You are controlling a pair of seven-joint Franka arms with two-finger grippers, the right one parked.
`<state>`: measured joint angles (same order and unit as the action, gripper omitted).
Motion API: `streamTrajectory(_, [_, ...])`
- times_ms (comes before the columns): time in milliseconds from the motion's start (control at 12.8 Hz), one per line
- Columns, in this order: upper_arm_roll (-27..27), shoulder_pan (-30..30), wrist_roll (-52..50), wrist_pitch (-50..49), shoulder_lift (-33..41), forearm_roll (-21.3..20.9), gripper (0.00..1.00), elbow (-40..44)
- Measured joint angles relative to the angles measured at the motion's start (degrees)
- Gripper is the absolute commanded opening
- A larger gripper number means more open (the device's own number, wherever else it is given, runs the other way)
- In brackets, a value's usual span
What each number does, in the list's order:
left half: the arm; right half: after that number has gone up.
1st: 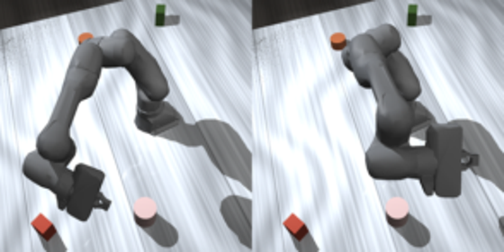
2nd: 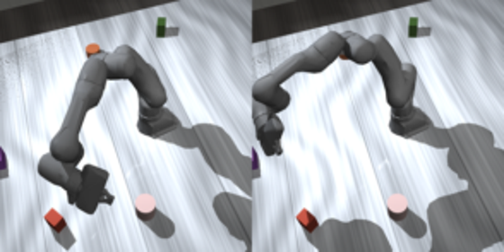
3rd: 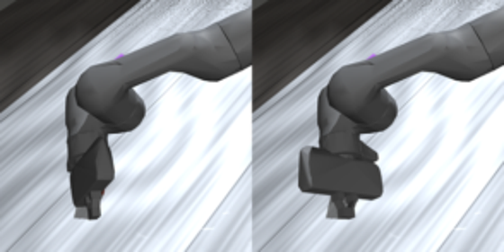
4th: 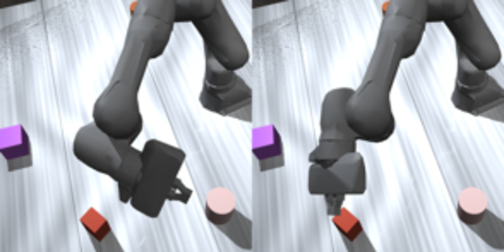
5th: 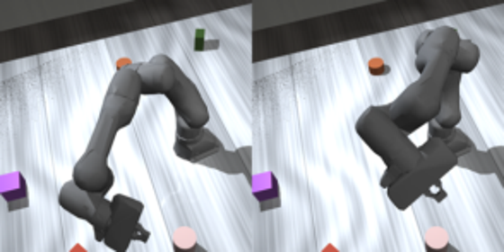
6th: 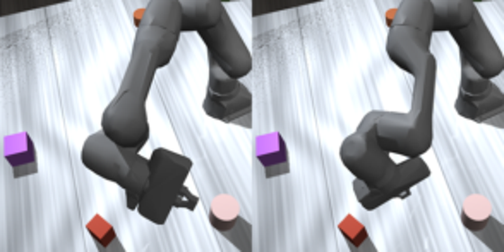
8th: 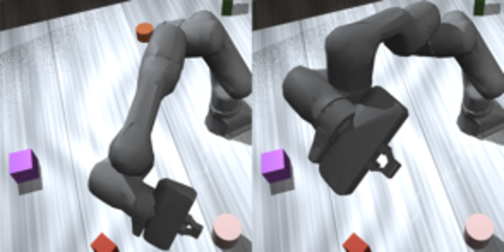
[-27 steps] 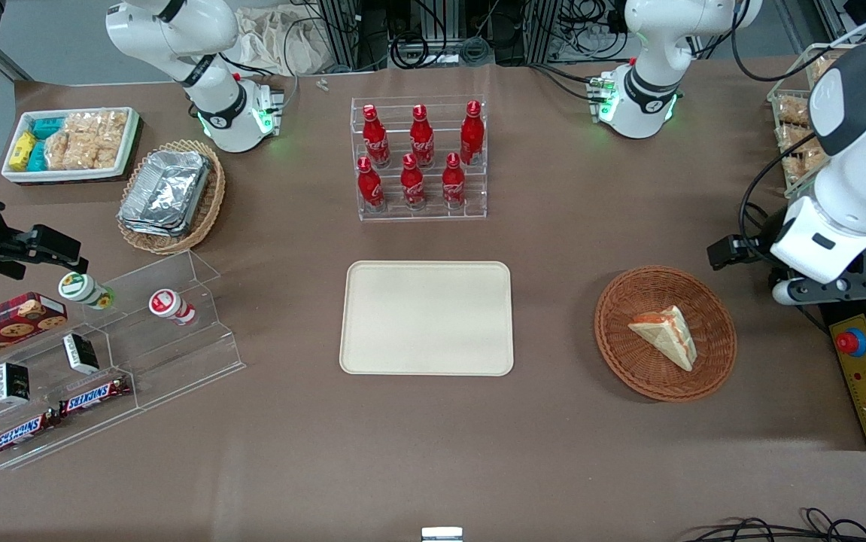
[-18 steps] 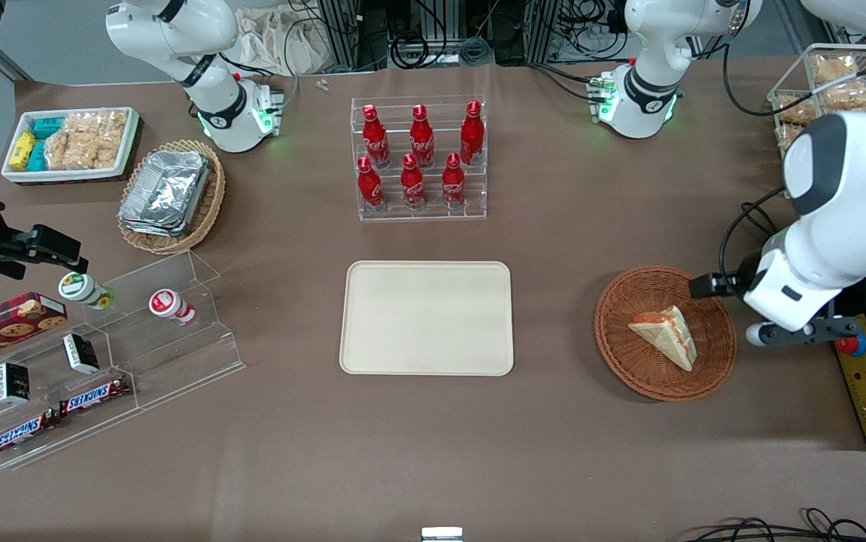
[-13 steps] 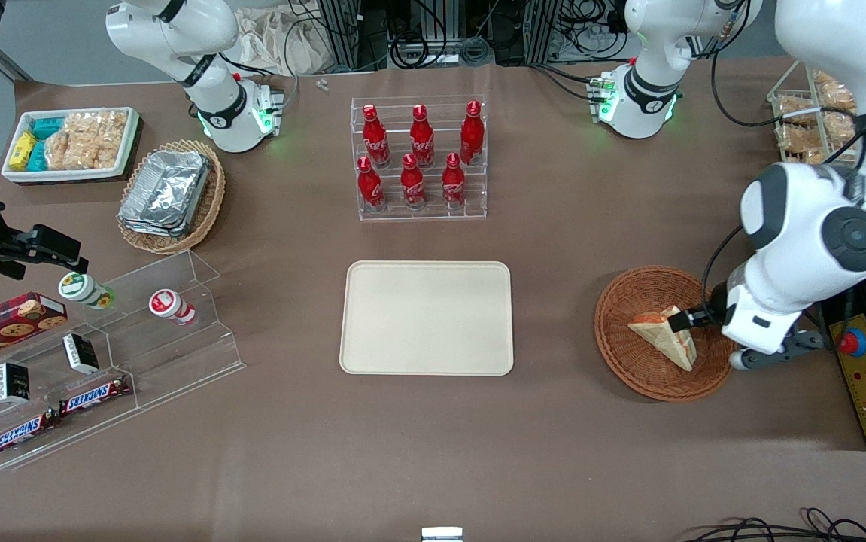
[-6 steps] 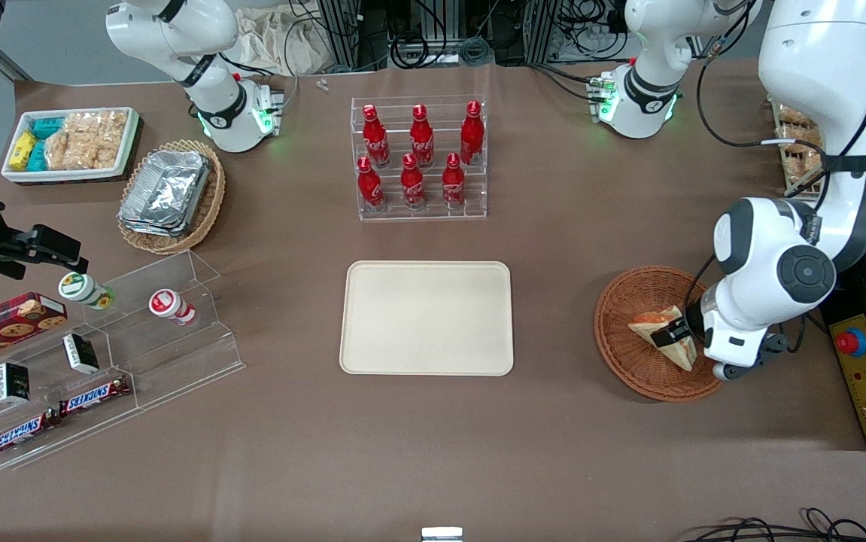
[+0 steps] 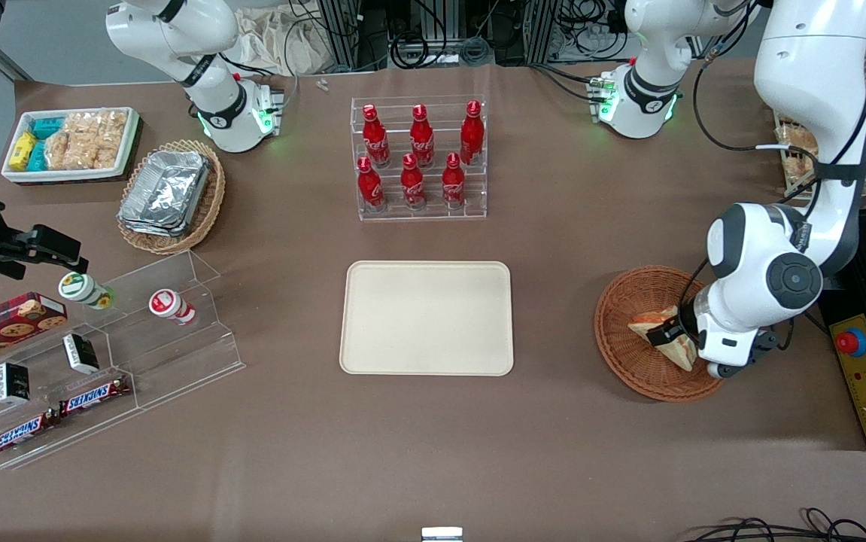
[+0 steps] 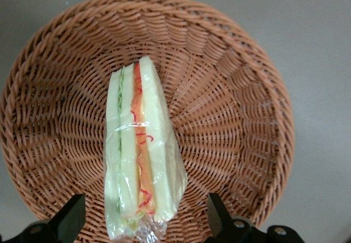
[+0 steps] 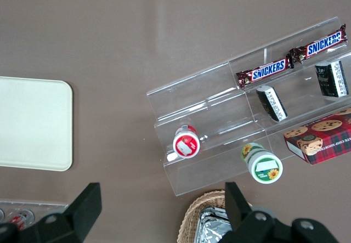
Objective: Place sandwich from basket to tray
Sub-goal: 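Close the left gripper on the sandwich's wrapped corner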
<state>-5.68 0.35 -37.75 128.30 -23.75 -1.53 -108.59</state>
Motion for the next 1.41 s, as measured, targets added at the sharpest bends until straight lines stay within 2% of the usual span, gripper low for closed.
streamTrajectory(625, [0.9,0.0,-1.2,4.7,-1.7,0.0,1.00,-2.6])
streamTrajectory(703, [0.9,0.0,-1.3,5.5,-2.4,0.0,0.97,-2.6])
streamTrajectory(859, [0.9,0.0,-1.5,7.0,-3.4,0.0,0.65,-2.3])
streamTrajectory(1328, [0.9,0.0,-8.6,7.1,-4.3,0.0,0.11,0.4])
streamTrajectory(1406, [0.9,0.1,-9.2,7.1,-4.5,0.0,0.09,0.5])
